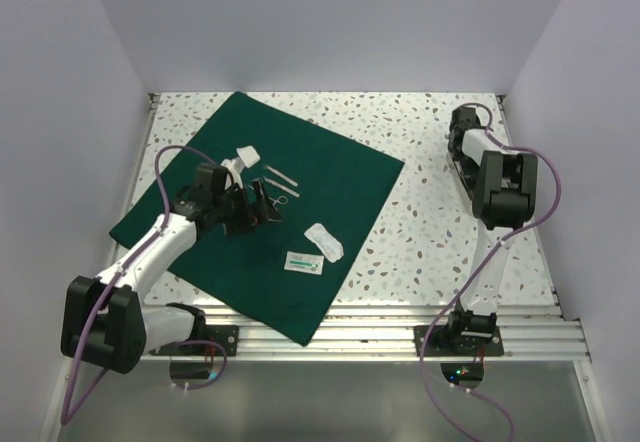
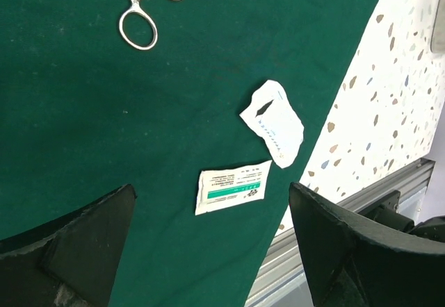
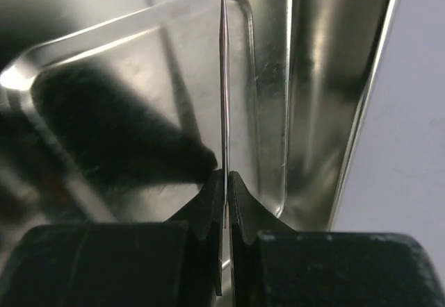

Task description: Prepare the surgical pack

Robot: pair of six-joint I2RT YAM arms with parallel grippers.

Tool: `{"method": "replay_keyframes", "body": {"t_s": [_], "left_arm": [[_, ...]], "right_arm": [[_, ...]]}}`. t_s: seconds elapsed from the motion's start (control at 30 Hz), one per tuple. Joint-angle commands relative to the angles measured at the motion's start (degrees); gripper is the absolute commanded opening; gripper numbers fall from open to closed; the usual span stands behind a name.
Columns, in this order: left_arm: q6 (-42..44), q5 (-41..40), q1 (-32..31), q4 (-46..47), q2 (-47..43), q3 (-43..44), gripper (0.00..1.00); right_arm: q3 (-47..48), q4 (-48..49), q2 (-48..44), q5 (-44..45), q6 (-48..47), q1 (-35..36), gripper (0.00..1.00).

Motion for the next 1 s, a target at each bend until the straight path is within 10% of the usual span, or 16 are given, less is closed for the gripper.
{"method": "replay_keyframes", "body": {"t_s": [0.0,0.13,0.4,0.97], "left_arm": [[-0.09,0.45,0.07,2.71,1.38,1.43,0.95],[-0.27,0.19,0.15,2.36,2.09,1.25,0.94],[-0.53,-1.13,0.15,-0.62,3.32,4.32,0.95],[-3.34,-11.15,0.24,-13.10,14.74,18.21,0.81]], "right_arm": [[4.54,1.59,2.34,3.21,-3.61,-1.73,0.00],[5.60,2.65,4.11,4.00,-3.97,-3.04,0.00],[7.28,-2.97,1.31,0.67,4.71,-3.58,0.41],[2.45,-24.06,-27.33,-19.44,35.12,15.12,0.36]]}}
